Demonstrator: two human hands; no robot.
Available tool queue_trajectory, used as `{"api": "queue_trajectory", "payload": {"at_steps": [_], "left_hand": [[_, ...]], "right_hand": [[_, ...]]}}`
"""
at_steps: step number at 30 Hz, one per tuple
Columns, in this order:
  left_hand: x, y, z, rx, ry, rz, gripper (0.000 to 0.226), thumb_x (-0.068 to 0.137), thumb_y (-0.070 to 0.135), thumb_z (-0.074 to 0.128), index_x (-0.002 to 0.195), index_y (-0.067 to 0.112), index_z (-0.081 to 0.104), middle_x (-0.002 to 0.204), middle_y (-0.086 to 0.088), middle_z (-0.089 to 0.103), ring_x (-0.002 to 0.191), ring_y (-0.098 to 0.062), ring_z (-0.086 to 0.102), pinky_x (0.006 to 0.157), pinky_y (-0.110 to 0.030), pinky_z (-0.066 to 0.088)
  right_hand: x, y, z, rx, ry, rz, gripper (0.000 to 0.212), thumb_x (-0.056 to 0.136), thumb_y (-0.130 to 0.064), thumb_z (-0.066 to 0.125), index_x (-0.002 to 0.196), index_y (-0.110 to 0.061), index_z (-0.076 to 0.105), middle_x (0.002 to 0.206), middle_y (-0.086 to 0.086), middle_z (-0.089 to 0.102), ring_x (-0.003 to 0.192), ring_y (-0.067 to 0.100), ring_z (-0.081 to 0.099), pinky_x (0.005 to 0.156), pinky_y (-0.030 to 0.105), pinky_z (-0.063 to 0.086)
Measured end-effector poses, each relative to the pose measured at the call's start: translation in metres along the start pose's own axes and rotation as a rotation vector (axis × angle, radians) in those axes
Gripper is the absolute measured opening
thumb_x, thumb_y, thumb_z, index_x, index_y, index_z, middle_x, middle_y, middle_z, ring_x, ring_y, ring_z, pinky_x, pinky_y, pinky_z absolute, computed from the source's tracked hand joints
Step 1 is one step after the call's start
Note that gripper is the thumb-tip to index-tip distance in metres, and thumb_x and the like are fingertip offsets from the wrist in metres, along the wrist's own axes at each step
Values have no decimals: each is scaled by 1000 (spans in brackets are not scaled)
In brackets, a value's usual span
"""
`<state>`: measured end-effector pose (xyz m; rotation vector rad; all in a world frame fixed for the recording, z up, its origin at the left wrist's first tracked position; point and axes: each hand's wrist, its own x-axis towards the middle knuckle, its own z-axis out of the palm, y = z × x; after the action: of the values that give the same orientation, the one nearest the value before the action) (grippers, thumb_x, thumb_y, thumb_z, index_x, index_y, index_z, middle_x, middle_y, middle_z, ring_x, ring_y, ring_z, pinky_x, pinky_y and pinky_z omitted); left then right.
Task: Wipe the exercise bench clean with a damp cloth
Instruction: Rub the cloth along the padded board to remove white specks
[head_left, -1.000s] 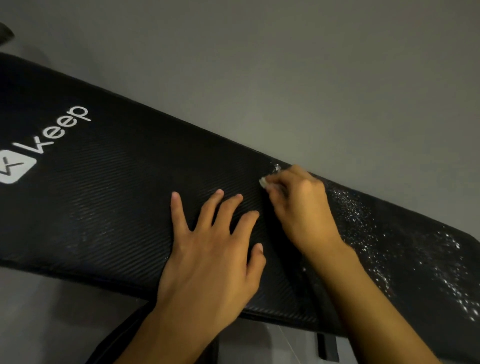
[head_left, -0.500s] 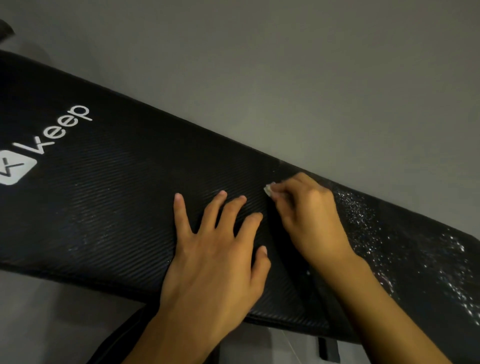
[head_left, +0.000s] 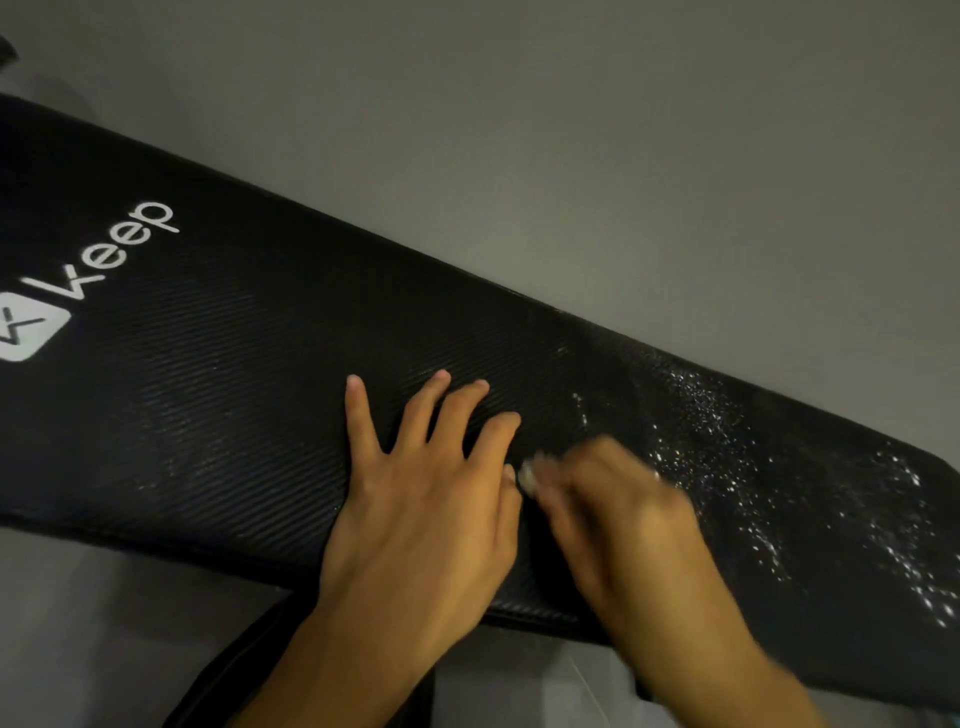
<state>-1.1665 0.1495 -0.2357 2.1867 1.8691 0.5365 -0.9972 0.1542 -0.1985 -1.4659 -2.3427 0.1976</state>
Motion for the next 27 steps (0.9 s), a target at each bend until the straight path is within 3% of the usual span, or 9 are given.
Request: {"api": "queue_trajectory", "payload": {"at_steps": [3,9,17,23,27], "left_hand": [[-1,0,-1,1,-2,0,47,97,40,34,137,30,56,152,-3,50,149,-27,37,117,-76,13],[-2,0,-2,14,4,18,45,99,40,37,138,29,59,152,-6,51,148,-29,39,116,-76,15],[-3,3,3,13,57,48,35,101,37,48,132,33,64,148,-7,54,146,-32,40,118,-72,18],[-8,19,8,65,43,41,41,94,39,54,131,30,67,144,-15,58,140,-40,47,112,-75,28],[-3,32,12,103,-8,44,48,97,45,39,141,37,57,154,-14,48,148,-40,35,114,-78,17]], "right_hand": [[-53,-16,-1,1,49,-42,17,96,-29,60,97,-25,77,94,-10,63,77,9,65,73,22,51],[-96,-13,11,-59,139,-23,18,91,-25,68,76,-20,76,85,-9,63,72,6,62,71,15,48],[-93,-8,0,102,164,61,12,90,-27,67,92,-21,77,92,-8,61,79,-6,54,76,4,40],[-75,2,-10,86,161,84,12,91,-18,69,101,-17,76,97,-7,59,84,-1,59,78,7,42],[-56,10,-11,35,140,138,19,96,-23,62,110,-15,73,102,-6,58,88,9,63,75,28,55]]}}
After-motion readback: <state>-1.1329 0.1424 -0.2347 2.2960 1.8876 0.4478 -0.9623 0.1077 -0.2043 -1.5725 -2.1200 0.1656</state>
